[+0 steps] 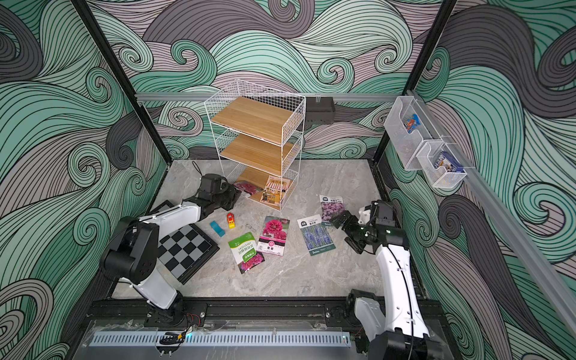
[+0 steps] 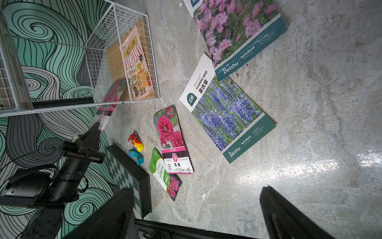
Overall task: Take the seed bag off the shelf
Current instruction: Pick up the seed packet from the shelf, then place the seed packet at the center of the board.
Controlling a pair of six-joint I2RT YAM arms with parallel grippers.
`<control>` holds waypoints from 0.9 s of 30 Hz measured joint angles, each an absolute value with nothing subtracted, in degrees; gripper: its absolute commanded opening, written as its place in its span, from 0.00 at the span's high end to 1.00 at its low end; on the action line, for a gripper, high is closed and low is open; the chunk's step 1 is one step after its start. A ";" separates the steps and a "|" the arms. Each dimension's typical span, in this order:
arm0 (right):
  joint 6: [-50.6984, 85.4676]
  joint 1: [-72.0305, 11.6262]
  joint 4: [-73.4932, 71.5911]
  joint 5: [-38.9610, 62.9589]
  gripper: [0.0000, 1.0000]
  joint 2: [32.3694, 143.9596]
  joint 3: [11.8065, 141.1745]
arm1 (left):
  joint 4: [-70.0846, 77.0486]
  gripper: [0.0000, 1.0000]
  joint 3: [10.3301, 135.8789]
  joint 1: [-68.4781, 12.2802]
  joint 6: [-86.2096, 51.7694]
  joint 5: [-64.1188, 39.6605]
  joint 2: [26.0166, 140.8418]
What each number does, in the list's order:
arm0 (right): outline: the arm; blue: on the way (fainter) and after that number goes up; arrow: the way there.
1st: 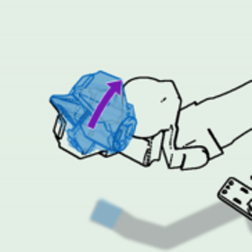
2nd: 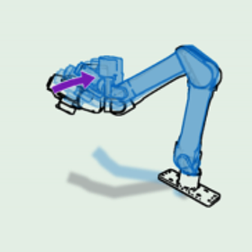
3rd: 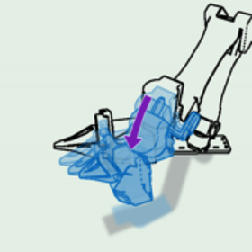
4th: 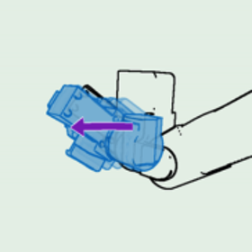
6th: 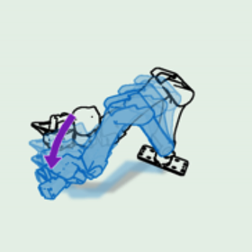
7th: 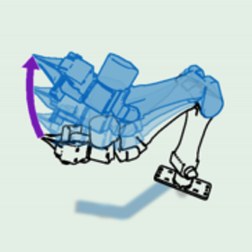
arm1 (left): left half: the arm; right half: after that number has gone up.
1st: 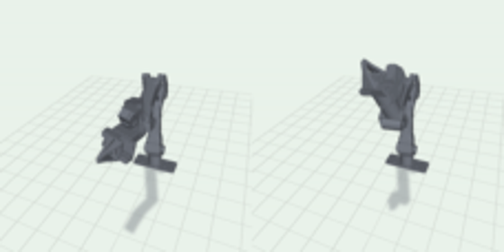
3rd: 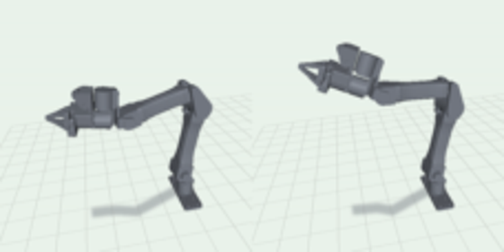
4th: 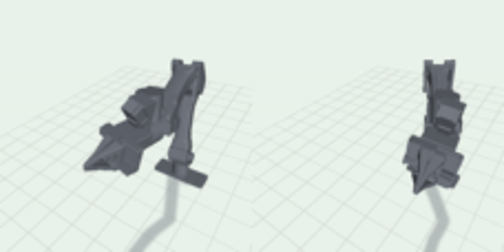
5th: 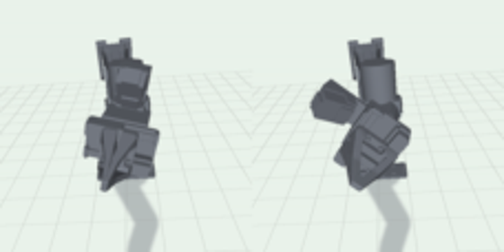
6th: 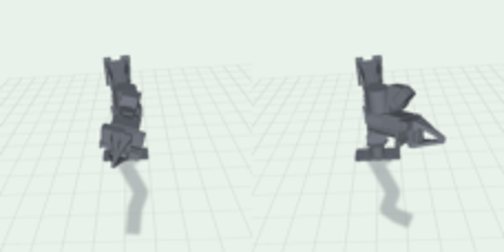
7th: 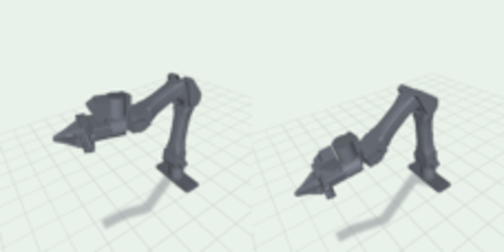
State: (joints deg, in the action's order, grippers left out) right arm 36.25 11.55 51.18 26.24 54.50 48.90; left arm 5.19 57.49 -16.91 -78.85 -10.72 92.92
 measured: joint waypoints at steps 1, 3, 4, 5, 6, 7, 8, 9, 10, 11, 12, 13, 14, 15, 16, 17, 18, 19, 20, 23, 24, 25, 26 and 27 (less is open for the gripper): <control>36.45 11.55 51.00 26.28 0.01 54.50 48.90 | 4.23 1.00 57.49 -16.91 -78.61 -10.72 91.22; 37.04 11.55 50.46 26.52 0.01 54.50 48.90 | 2.09 1.00 57.47 -16.91 -78.13 -10.63 87.92; 37.30 11.55 50.26 26.59 0.01 54.50 48.90 | 1.04 1.00 57.41 -16.91 -77.93 -10.46 86.52; 37.71 11.55 50.04 26.74 0.01 54.50 48.90 | 0.12 1.00 57.06 -16.91 -77.69 -10.20 84.88; 38.00 11.55 49.84 26.92 0.01 54.50 48.90 | -0.95 1.00 56.45 -16.91 -77.47 -9.67 83.07; 38.17 11.55 49.63 27.03 0.01 54.50 48.90 | -2.04 1.00 55.88 -16.88 -77.21 -9.26 81.47; 38.41 11.55 49.43 27.16 0.01 54.50 48.90 | -3.33 1.00 55.29 -16.88 -76.73 -8.54 79.68; 38.65 11.55 49.23 27.27 0.01 54.48 48.90 | -4.86 1.00 54.92 -16.86 -76.20 -7.73 77.95; 38.85 11.55 49.15 27.35 0.01 54.48 48.90 | -6.26 1.00 54.83 -16.82 -75.77 -6.98 76.71; 39.07 11.55 49.04 27.42 0.01 54.43 48.90 | -7.73 1.00 54.78 -16.71 -75.07 -6.00 75.18; 39.24 11.55 48.97 27.53 0.01 54.35 48.90 | -8.80 1.00 54.57 -16.40 -74.43 -5.08 73.58; 39.48 11.55 48.97 27.55 0.01 54.24 48.90 | -9.91 1.00 54.28 -15.92 -73.95 -4.43 72.16; 39.68 11.55 48.97 27.57 0.01 54.08 48.88 | -10.81 1.00 53.71 -15.16 -73.60 -3.84 70.54; 39.83 11.55 48.95 27.59 0.01 53.89 48.84 | -11.33 1.00 52.93 -14.09 -73.41 -3.49 69.06; 39.88 11.55 48.88 27.64 0.01 53.71 48.77 | -11.62 1.00 52.16 -13.08 -73.25 -3.38 68.10; 39.99 11.55 48.84 27.66 0.01 53.56 48.73 | -11.81 1.00 51.03 -11.53 -73.19 -3.42 67.20; 40.07 11.55 48.75 27.70 0.01 53.47 48.69 | -11.94 1.00 49.93 -9.98 -73.17 -3.60 66.85; 40.12 11.55 48.73 27.75 0.01 53.45 48.69 | -12.14 1.00 49.17 -8.88 -73.12 -3.77 66.85; 40.16 11.55 48.64 27.77 0.01 53.45 48.69 | -12.45 1.00 48.27 -7.60 -72.99 -3.95 67.11; 40.29 11.55 48.58 27.88 0.01 53.39 48.66 | -13.74 1.00 46.41 -4.80 -72.58 -4.32 67.92; 40.29 11.55 48.53 27.97 0.01 53.32 48.60 | -13.85 1.00 46.11 -4.23 -72.47 -4.34 68.18; 40.34 11.55 48.47 28.08 0.01 53.17 48.42 | -13.85 1.00 45.93 -3.46 -72.38 -4.36 68.55; 40.38 11.55 48.42 28.18 0.01 52.97 48.21 | -13.78 1.00 45.93 -2.79 -72.31 -4.36 69.06; 40.47 11.55 48.38 28.25 0.01 52.80 47.99 | -13.61 1.00 45.93 -2.17 -72.23 -4.51 69.56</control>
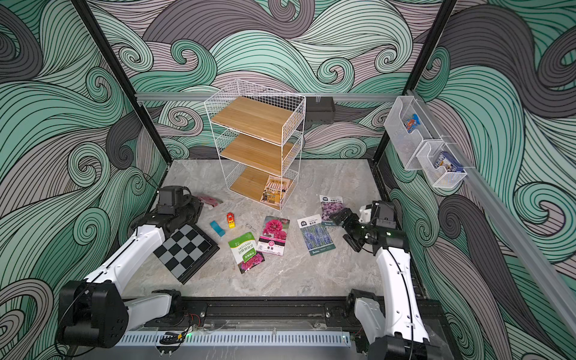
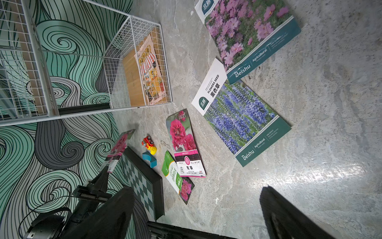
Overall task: Take the seed bag off the shelf
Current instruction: Place the seed packet at the center of the board.
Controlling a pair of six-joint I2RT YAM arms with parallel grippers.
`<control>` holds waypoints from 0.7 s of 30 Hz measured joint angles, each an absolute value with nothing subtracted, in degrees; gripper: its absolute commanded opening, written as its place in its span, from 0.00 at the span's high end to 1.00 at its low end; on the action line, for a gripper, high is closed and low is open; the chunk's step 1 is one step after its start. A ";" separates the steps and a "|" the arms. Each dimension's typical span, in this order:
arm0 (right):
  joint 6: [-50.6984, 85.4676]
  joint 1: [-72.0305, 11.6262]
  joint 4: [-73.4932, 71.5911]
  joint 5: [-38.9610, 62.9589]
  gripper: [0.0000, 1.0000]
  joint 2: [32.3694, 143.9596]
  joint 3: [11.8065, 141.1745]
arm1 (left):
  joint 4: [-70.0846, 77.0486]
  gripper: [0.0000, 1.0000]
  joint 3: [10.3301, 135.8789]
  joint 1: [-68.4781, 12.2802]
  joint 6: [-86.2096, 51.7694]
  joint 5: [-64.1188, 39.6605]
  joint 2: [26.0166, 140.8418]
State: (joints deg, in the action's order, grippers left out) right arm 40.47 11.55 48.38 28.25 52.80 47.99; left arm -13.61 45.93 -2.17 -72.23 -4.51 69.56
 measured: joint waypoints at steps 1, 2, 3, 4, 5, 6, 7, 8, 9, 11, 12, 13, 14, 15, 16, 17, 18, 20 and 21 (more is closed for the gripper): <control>40.51 11.55 48.40 28.40 0.01 52.64 47.81 | -13.13 1.00 45.93 -1.34 -72.12 -4.60 70.41; 40.58 11.55 48.31 28.58 0.01 52.40 47.55 | -12.49 1.00 45.93 -0.56 -71.99 -4.75 71.33; 40.69 11.55 48.29 28.69 0.01 52.18 47.33 | -11.75 1.00 45.93 0.27 -71.85 -4.99 72.58; 40.73 11.55 48.25 28.80 0.01 51.90 47.03 | -10.94 1.00 45.93 1.06 -71.68 -5.32 74.17; 40.75 11.55 48.21 28.91 0.01 51.57 46.70 | -10.37 1.00 46.06 1.78 -71.50 -5.85 76.03; 40.77 11.55 48.18 28.99 0.01 51.33 46.39 | -10.28 0.99 46.37 2.35 -71.33 -6.39 77.65; 40.88 11.55 48.23 29.06 0.01 51.13 46.13 | -10.63 0.97 47.16 3.03 -71.02 -7.35 79.99; 40.88 11.55 48.25 29.06 0.01 51.09 45.93 | -11.51 0.92 48.64 3.55 -70.74 -8.21 82.61; 40.88 11.55 48.21 29.04 0.01 51.11 45.82 | -12.21 0.85 50.24 3.81 -70.24 -8.84 84.93; 40.82 11.55 48.18 29.06 0.01 51.59 45.82 | -13.72 0.72 54.63 4.32 -68.95 -10.70 90.08; 40.71 11.55 48.18 29.08 0.01 52.05 45.84 | -14.50 0.69 56.62 4.45 -68.69 -11.66 92.03; 40.60 11.55 48.18 29.12 0.01 52.77 45.89 | -15.99 0.65 59.31 4.47 -67.96 -12.64 94.41; 40.45 11.55 48.16 29.15 0.01 53.65 45.91 | -17.26 0.60 61.63 4.47 -67.44 -13.43 96.20; 40.25 11.55 48.16 29.15 0.01 54.43 45.95 | -17.91 0.57 62.96 4.45 -67.16 -13.82 97.08; 40.03 11.55 48.18 29.12 0.01 55.29 46.04 | -18.76 0.52 63.75 4.45 -66.67 -14.15 97.34; 39.90 11.55 48.18 29.12 0.01 55.86 46.13 | -19.51 0.49 63.83 4.45 -66.37 -14.24 96.82; 39.75 11.55 48.18 29.10 0.01 56.18 46.24 | -20.38 0.49 63.70 4.43 -66.19 -14.24 96.03; 39.42 11.55 48.16 29.08 0.01 56.69 46.63 | -21.71 0.45 62.94 4.32 -66.06 -14.44 93.47; 39.31 11.55 48.16 29.08 0.01 56.93 46.85 | -22.31 0.43 62.57 4.12 -66.02 -14.63 92.07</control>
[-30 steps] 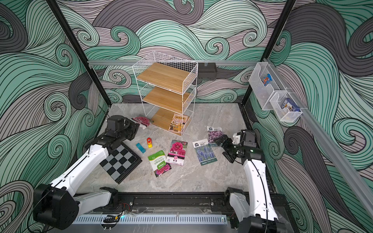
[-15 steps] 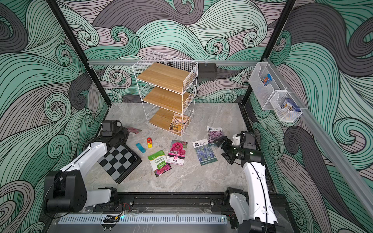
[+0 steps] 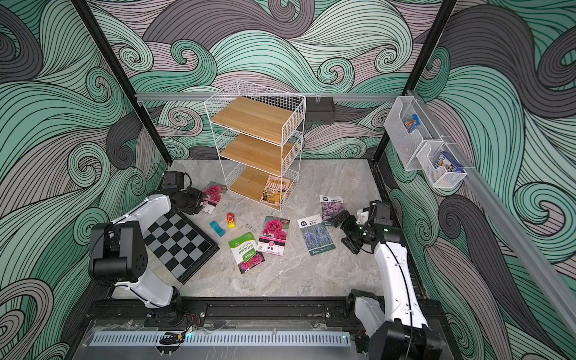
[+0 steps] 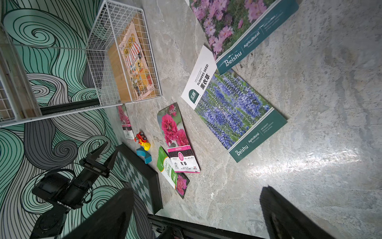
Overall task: Take the seed bag off the shelf
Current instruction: Place the seed packet at the center of the board.
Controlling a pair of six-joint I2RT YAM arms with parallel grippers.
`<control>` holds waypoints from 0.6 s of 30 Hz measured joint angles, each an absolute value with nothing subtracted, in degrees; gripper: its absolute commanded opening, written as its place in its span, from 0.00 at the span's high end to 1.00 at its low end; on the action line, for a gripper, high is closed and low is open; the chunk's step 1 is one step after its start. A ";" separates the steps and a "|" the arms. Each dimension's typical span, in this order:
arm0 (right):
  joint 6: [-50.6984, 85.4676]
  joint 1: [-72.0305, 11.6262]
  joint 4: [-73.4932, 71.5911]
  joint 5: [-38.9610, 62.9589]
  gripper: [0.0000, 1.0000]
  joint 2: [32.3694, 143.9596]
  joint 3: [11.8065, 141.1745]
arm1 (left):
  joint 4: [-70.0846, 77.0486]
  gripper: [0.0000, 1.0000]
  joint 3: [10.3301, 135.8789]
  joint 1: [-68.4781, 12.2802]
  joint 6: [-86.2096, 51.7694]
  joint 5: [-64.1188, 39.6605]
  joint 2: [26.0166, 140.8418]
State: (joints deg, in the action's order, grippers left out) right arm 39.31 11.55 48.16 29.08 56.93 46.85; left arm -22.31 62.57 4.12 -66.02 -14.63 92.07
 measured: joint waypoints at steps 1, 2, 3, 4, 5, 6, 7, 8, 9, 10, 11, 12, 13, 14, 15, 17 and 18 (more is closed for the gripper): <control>39.16 11.55 48.03 29.08 0.01 57.28 47.00 | -22.79 0.43 62.26 3.88 -66.11 -14.74 90.43; 39.11 11.55 47.90 29.08 0.01 57.71 47.11 | -22.90 0.42 61.93 3.36 -66.19 -14.81 88.88; 39.07 11.53 47.70 29.08 0.01 58.13 47.11 | -22.87 0.42 61.65 2.66 -66.30 -14.85 87.66; 38.98 11.53 47.62 29.08 0.01 58.72 47.13 | -22.81 0.42 61.39 1.41 -66.63 -14.90 86.32; 38.89 11.53 47.53 29.08 0.01 59.40 47.13 | -22.35 0.42 61.10 -0.25 -67.09 -14.87 85.34; 38.83 11.53 47.44 29.06 0.01 59.90 47.16 | -21.74 0.38 60.86 -1.96 -67.57 -14.87 84.73; 38.72 11.53 47.33 29.06 0.01 60.36 47.20 | -21.06 0.37 60.77 -4.05 -68.18 -14.83 84.47; 38.65 11.53 47.29 29.06 0.01 60.75 47.31 | -20.16 0.37 60.77 -6.42 -68.95 -14.74 84.58; 38.57 11.51 47.29 29.06 0.01 61.01 47.53 | -19.40 0.37 60.77 -8.27 -69.41 -14.48 84.88; 38.50 11.49 47.24 29.04 0.01 61.32 47.86 | -18.70 0.37 60.80 -10.44 -70.08 -14.22 85.43; 38.50 11.49 47.07 29.06 0.01 61.47 48.10 | -17.85 0.37 60.90 -12.51 -70.78 -13.93 86.15; 38.50 11.49 46.87 29.06 0.01 61.49 48.25 | -16.99 0.36 61.04 -14.24 -71.37 -13.72 86.98; 38.52 11.49 46.74 29.06 0.01 61.49 48.38 | -15.99 0.36 61.14 -15.81 -72.01 -13.50 87.92; 38.50 11.42 46.61 29.04 0.01 61.47 48.45 | -14.87 0.36 61.30 -17.41 -72.71 -13.19 89.14; 38.50 11.44 46.57 29.06 0.01 61.47 48.47 | -14.13 0.36 61.67 -18.72 -73.28 -12.95 90.35; 38.52 11.44 46.50 29.06 0.01 61.41 48.47 | -12.45 0.36 62.87 -21.12 -74.24 -12.38 93.32; 38.52 11.42 46.48 29.06 0.01 61.34 48.47 | -11.88 0.36 63.48 -21.93 -74.56 -12.12 94.45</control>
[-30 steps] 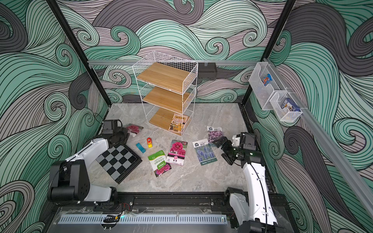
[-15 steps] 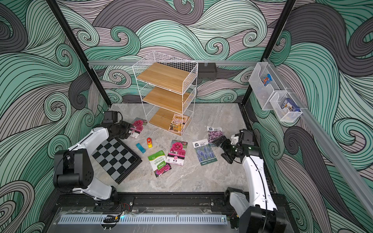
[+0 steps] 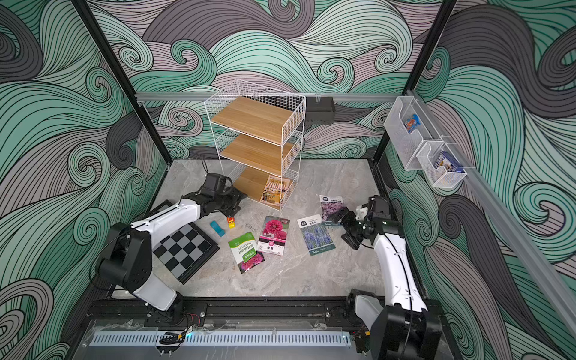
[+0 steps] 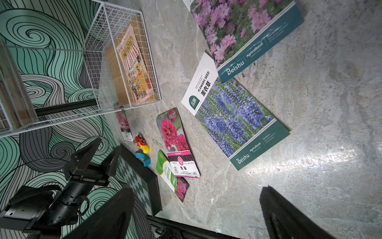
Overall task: Take the seed bag off the shelf
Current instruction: Place the seed packet at the center of the board, then pick up the seed packet from the shelf.
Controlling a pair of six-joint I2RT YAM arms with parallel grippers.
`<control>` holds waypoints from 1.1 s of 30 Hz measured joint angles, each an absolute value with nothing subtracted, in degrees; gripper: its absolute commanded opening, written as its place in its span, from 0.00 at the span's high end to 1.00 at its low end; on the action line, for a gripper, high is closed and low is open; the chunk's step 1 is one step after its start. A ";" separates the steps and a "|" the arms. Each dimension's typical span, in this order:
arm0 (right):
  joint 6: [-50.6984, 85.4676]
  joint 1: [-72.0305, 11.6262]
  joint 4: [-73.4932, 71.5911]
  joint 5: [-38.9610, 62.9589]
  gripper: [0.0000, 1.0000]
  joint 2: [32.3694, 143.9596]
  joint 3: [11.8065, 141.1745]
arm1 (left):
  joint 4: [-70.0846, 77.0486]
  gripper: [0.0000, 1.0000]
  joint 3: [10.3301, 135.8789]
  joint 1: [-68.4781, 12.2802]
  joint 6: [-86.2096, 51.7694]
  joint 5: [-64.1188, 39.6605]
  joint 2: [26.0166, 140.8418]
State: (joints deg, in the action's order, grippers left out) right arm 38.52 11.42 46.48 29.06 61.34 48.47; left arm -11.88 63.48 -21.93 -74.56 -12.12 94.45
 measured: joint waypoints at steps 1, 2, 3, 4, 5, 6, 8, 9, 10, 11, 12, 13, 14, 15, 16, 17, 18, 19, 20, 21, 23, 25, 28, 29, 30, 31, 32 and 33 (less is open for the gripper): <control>38.52 11.42 46.46 29.06 0.01 61.14 48.47 | -11.35 0.35 64.55 -22.81 -74.85 -11.81 96.05; 38.54 11.42 46.44 29.06 0.01 60.90 48.45 | -10.83 0.35 65.73 -23.57 -75.09 -11.55 97.62; 38.54 11.42 46.39 29.06 0.01 60.62 48.40 | -10.35 0.34 66.89 -24.25 -75.26 -11.33 99.02; 38.54 11.42 46.37 29.06 0.01 60.20 48.29 | -9.76 0.34 68.27 -24.86 -75.42 -11.09 100.60; 38.59 11.42 46.33 29.06 0.01 59.70 48.12 | -9.19 0.34 69.56 -25.41 -75.55 -10.83 102.17; 38.61 11.42 46.39 29.04 0.01 59.29 47.99 | -8.62 0.34 70.91 -25.85 -75.66 -10.68 103.74; 38.72 11.31 46.39 29.06 0.01 58.67 47.86 | -7.86 0.34 73.23 -26.48 -75.72 -10.39 106.61; 38.76 11.22 46.39 29.06 0.01 58.39 47.81 | -7.66 0.34 74.56 -26.74 -75.75 -10.28 108.18; 38.79 11.22 46.37 29.08 0.01 58.19 47.81 | -7.62 0.34 75.83 -26.83 -75.72 -10.20 109.65; 38.92 11.22 46.37 29.08 0.01 58.02 47.81 | -7.55 0.34 77.01 -26.87 -75.72 -10.11 111.04; 38.98 11.22 46.37 29.08 0.01 57.91 47.81 | -7.53 0.34 78.06 -26.94 -75.75 -10.09 112.33; 39.18 11.22 46.37 29.10 0.01 57.78 47.81 | -7.40 0.34 78.96 -27.09 -75.75 -10.02 113.58; 39.27 11.22 46.37 29.10 0.01 57.67 47.81 | -7.27 0.34 79.46 -27.09 -75.72 -9.98 114.45; 39.40 11.22 46.37 29.10 0.01 57.60 47.81 | -7.22 0.34 79.70 -27.09 -75.75 -9.85 115.09; 39.48 11.22 46.37 29.10 0.01 57.56 47.81 | -7.29 0.34 79.70 -27.14 -75.72 -9.69 115.48; 39.62 11.20 46.37 29.10 0.01 57.56 47.81 | -7.42 0.34 79.70 -27.16 -75.72 -9.56 115.77; 39.66 11.20 46.37 29.10 0.01 57.56 47.81 | -7.49 0.34 79.70 -27.16 -75.72 -9.45 115.87; 39.68 11.20 46.37 29.10 0.01 57.56 47.81 | -7.57 0.34 79.70 -27.16 -75.70 -9.37 115.92; 39.70 11.20 46.37 29.10 0.01 57.56 47.81 | -7.62 0.34 79.70 -27.14 -75.70 -9.23 115.92; 39.70 11.20 46.37 29.10 0.01 57.58 47.81 | -7.62 0.34 79.70 -27.14 -75.70 -9.17 115.92; 39.70 11.20 46.37 29.10 0.01 57.58 47.81 | -7.62 0.34 79.70 -27.16 -75.68 -9.02 116.07; 39.68 11.20 46.37 29.12 0.01 57.58 47.81 | -7.60 0.34 79.75 -27.16 -75.66 -8.97 116.49; 39.66 11.20 46.37 29.10 0.01 57.58 47.79 | -7.64 0.34 81.32 -27.16 -75.53 -8.99 119.02; 39.64 11.20 46.33 29.12 0.01 57.58 47.70 | -7.60 0.34 82.08 -27.16 -75.50 -9.02 120.31; 39.66 11.20 46.35 29.12 0.01 57.56 47.62 | -7.51 0.34 82.63 -27.14 -75.53 -9.02 121.36; 39.64 11.20 46.30 29.15 0.01 57.54 47.46 | -7.29 0.34 82.83 -27.14 -75.64 -9.04 122.23; 39.64 11.20 46.30 29.17 0.01 57.47 47.22 | -6.63 0.34 83.29 -27.11 -75.61 -9.15 122.54; 39.64 11.20 46.30 29.17 0.01 57.36 47.07 | -6.59 0.34 83.66 -27.11 -75.64 -9.04 122.74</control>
